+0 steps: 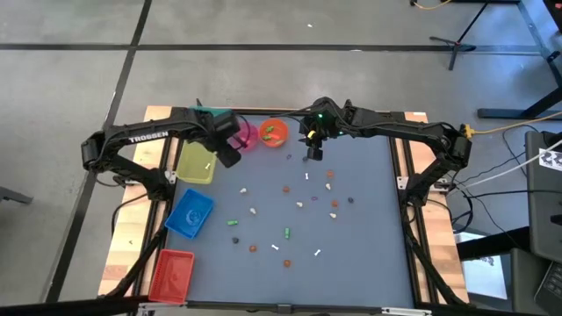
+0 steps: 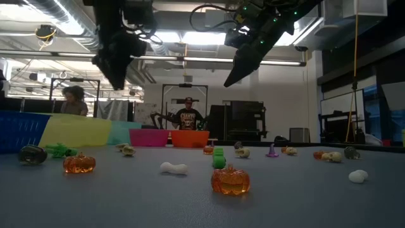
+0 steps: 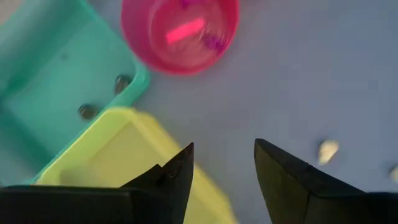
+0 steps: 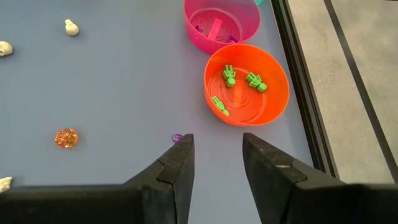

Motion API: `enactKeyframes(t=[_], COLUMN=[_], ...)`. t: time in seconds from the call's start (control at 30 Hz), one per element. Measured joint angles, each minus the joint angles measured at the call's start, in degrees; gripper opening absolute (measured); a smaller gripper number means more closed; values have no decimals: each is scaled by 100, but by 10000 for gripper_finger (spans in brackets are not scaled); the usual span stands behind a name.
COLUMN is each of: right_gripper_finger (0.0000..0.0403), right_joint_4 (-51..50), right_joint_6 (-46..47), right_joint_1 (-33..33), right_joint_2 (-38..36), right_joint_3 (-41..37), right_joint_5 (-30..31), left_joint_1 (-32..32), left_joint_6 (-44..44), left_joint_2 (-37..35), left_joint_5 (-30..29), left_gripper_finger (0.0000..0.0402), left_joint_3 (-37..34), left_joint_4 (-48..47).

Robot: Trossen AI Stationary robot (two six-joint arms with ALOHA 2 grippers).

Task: Sort Halloween decoration
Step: Put the yellow skull toy into the blue bin

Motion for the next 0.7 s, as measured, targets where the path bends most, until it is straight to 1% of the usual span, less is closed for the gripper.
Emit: enactKeyframes(t=[0.2,0.37,0.53,0.7], right_gripper_finger=[135,135,135,135], right_joint_4=[1,1,12,18], right_joint_6=[0,0,0,0], right_joint_1=[1,-1,-1,-1], right_joint_2=[0,0,0,0], right_joint_3=[0,0,0,0], right_joint_5=[0,0,0,0], left_joint_1=[-360,-851,-1340,-1692], left_joint_6=[-1048,-911,-769,-764], left_joint_2=[5,5,5,5], left_joint_5=[26,32,29,23], left_gripper_finger=[152,152,150,150], left_joint_3=[0,0,0,0], left_joint_4=[981,1344,1353,1372])
